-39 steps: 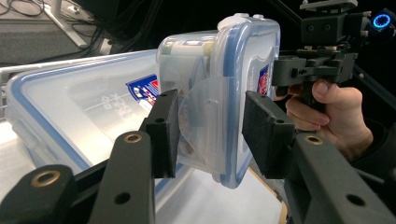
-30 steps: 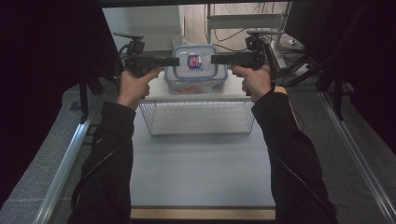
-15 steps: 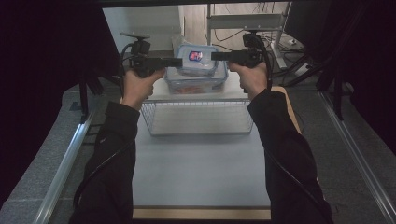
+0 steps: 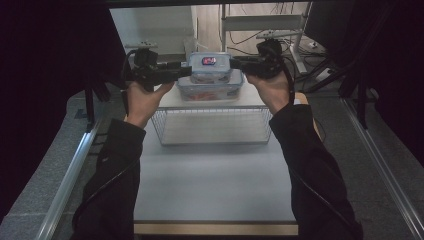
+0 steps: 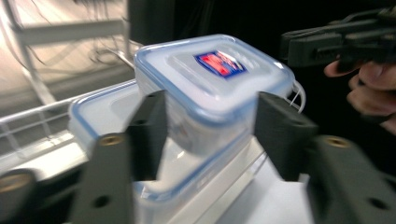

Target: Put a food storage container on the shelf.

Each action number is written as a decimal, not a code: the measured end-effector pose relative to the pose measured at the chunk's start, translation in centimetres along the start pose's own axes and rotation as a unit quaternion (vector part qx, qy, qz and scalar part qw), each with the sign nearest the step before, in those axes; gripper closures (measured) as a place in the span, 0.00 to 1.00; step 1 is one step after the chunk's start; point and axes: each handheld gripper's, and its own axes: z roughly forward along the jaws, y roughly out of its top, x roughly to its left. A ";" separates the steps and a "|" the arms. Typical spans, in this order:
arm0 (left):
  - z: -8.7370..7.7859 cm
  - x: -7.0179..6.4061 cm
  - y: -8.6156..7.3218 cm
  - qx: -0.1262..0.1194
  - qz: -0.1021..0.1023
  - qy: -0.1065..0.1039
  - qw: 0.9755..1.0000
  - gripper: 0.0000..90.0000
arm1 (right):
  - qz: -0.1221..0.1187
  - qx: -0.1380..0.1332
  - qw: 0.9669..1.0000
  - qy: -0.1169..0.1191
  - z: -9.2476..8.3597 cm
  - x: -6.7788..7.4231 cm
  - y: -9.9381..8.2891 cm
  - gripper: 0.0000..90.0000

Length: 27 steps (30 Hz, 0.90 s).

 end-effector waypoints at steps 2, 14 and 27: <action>-0.3 -0.7 -0.7 0.005 0.024 0.007 1.000 0.70 | -0.010 0.001 1.000 0.010 -0.6 0.7 -1.0 0.98; 2.1 -0.9 -1.3 0.036 0.026 0.006 0.999 0.87 | -0.015 0.033 0.999 0.029 1.5 1.0 -3.1 1.00; 2.2 -1.8 -1.5 0.026 0.040 0.026 0.999 0.61 | 0.002 0.035 0.999 0.027 1.9 0.3 -3.5 0.81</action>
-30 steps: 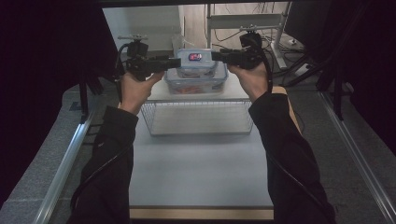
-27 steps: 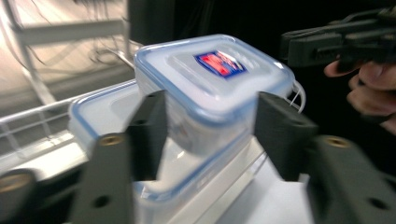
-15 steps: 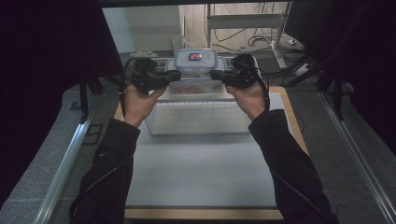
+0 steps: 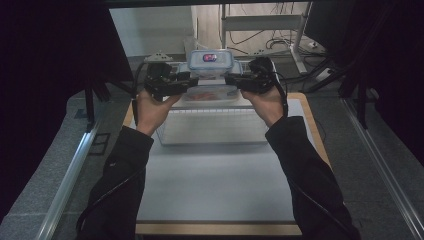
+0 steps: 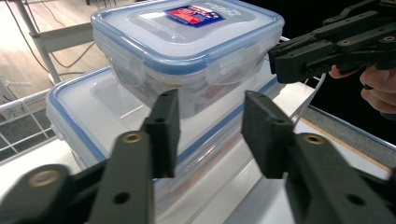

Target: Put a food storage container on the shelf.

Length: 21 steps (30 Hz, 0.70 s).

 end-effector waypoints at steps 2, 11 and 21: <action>-0.1 -0.1 -0.1 -0.001 0.001 -0.001 1.000 0.55 | 0.004 0.001 1.000 0.004 -0.1 0.0 -0.1 0.74; -0.9 -1.2 -1.8 0.000 0.015 -0.013 1.000 0.27 | -0.009 -0.001 1.000 0.010 -1.0 0.6 -1.1 0.49; -1.7 -2.7 -3.6 0.001 0.043 -0.013 0.999 0.09 | -0.025 -0.011 1.000 0.014 -2.4 0.7 -3.0 0.33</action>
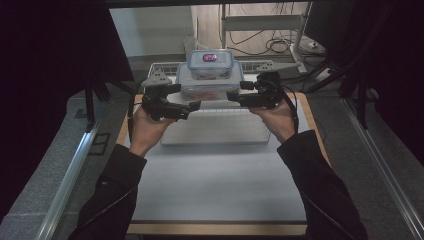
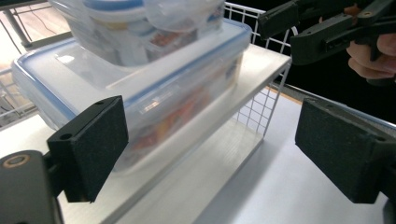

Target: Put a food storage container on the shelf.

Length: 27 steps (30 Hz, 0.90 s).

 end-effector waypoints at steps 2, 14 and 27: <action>0.0 -0.3 -0.4 0.001 0.001 -0.004 1.000 0.08 | -0.003 0.001 1.000 0.000 -0.1 0.0 -0.4 0.31; 0.3 -1.7 -3.1 0.009 0.023 -0.010 1.000 0.07 | -0.015 0.016 1.000 0.004 -0.2 1.0 -2.3 0.25; 0.4 -2.9 -7.6 0.028 0.028 -0.001 0.999 0.02 | -0.039 0.045 0.998 -0.004 0.0 2.6 -5.9 0.11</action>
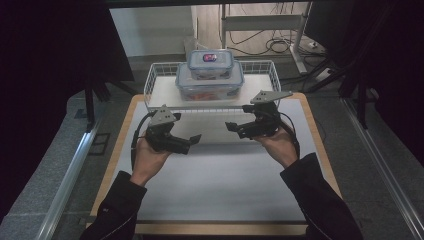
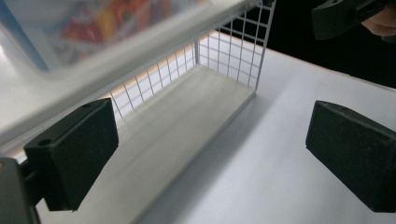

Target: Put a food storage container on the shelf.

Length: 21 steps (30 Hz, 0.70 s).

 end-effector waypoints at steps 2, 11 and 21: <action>-0.1 -0.2 -0.6 -0.001 -0.004 0.001 1.000 0.02 | -0.001 0.004 1.000 0.000 0.0 0.2 -0.7 0.10; -0.5 -1.6 -3.8 0.000 -0.012 0.005 1.000 0.01 | -0.012 0.020 1.000 0.000 -0.3 1.1 -3.7 0.06; -0.6 -3.3 -7.5 0.022 -0.005 0.022 0.999 0.00 | 0.000 0.035 0.999 0.003 -0.9 1.8 -7.5 0.02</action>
